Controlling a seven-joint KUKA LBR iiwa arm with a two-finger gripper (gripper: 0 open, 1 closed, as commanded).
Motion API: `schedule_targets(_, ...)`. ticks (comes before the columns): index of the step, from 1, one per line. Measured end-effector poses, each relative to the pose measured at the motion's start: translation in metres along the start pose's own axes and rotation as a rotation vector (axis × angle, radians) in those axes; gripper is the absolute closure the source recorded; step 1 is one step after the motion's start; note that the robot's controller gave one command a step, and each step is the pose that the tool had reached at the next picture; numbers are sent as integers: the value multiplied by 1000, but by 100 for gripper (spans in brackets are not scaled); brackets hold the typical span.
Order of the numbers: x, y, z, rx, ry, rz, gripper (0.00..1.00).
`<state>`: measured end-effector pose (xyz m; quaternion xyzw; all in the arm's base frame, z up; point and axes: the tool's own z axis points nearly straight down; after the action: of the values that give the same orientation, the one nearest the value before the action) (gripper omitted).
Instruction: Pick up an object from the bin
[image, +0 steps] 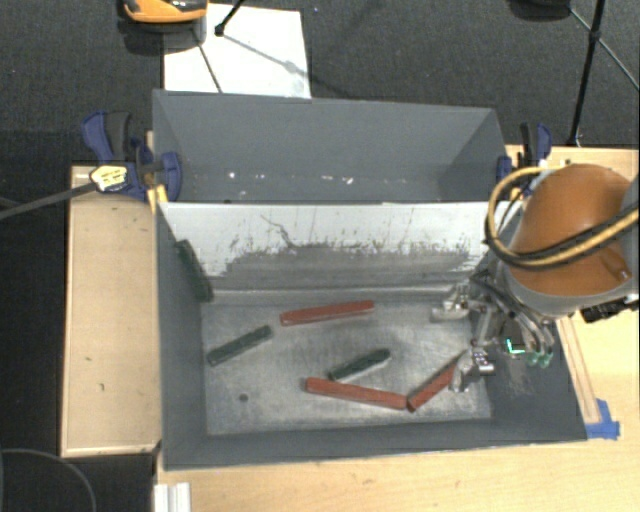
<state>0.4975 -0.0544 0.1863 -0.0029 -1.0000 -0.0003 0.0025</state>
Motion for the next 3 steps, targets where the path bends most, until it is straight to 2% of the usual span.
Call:
schedule_targets(1,-2,0,-3,1,-7,-2,0)
schedule_targets(2,-22,2,111,1,-11,-35,100)
schedule_targets(3,-22,3,111,1,-9,-38,0)
